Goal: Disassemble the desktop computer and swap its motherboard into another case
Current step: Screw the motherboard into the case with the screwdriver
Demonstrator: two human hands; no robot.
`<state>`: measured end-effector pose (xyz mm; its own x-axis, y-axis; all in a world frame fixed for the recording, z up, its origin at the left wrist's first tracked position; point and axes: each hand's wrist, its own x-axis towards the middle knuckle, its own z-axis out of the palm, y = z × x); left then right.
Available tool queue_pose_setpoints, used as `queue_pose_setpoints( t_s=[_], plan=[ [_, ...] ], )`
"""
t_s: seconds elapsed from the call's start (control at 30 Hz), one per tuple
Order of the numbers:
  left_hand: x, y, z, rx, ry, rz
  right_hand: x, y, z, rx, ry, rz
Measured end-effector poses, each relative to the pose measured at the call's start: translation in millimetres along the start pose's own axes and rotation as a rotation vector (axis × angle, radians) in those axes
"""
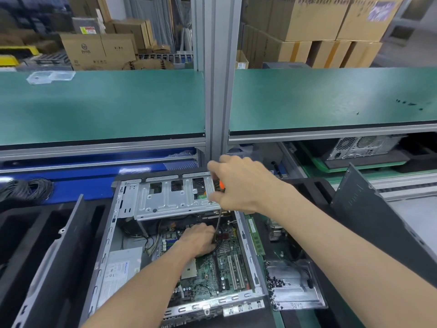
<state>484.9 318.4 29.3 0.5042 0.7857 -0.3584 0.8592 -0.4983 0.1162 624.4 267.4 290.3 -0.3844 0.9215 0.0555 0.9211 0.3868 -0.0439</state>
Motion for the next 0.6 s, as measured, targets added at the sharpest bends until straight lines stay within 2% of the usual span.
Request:
queue_pose_setpoints(
  t_s=[0.07, 0.13, 0.3, 0.4, 0.5, 0.6],
  plan=[
    [0.3, 0.1, -0.8, 0.004, -0.015, 0.004, 2.9, 1.4, 0.7, -0.151, 0.055, 0.118],
    [0.6, 0.3, -2.3, 0.012, -0.030, 0.014, 5.2, 2.2, 1.7, -0.093, 0.024, 0.113],
    [0.1, -0.9, -4.0, 0.027, -0.042, 0.041, 3.9, -2.4, -4.5, 0.128, -0.147, -0.140],
    [0.3, -2.0, -3.5, 0.013, -0.051, 0.044, 1.3, -1.2, -5.1, 0.223, -0.156, -0.171],
    [1.1, -3.0, -3.1, 0.003, -0.063, 0.053, 1.9, 1.0, -0.2, 0.035, -0.015, -0.055],
    [2.0, -3.7, -3.5, 0.007, -0.073, 0.056, 7.4, 1.6, 2.0, -0.059, 0.002, 0.060]
  ],
)
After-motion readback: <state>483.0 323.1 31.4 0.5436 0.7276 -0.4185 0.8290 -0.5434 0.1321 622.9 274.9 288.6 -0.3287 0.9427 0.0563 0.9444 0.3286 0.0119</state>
